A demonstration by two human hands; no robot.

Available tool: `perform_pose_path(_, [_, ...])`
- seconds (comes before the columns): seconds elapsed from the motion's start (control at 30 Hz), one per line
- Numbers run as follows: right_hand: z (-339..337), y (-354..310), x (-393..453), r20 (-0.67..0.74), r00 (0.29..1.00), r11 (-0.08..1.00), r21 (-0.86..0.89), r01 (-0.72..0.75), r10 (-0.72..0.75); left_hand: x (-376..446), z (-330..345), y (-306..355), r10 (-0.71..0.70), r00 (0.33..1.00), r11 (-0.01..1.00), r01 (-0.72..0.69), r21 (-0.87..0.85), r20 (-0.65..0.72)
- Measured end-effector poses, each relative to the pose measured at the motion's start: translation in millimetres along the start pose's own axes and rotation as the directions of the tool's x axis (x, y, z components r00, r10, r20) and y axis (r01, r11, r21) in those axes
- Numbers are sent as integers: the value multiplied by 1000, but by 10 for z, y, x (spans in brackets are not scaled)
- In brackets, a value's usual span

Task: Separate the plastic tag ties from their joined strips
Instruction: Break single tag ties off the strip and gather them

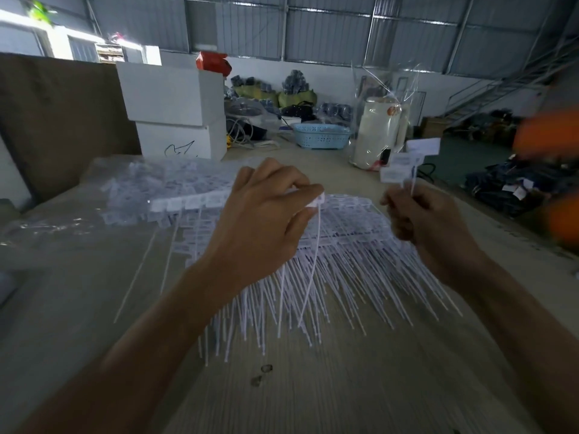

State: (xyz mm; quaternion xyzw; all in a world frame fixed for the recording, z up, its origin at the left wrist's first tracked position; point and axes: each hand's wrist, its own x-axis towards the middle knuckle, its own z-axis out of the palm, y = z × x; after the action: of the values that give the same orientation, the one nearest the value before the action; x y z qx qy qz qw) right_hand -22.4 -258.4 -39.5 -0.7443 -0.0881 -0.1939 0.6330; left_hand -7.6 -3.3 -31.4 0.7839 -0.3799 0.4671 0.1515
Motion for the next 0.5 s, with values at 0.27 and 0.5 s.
perform_pose_path(0.27, [568,43,-260,255,967,996,79,-48,27,-47,66,161,-47,997,982,58,-181,65])
perform_pose_path(0.5, [567,-13,-295,317,945,953,252,-168,82,-46,91,237,-212,975,919,220,-328,59])
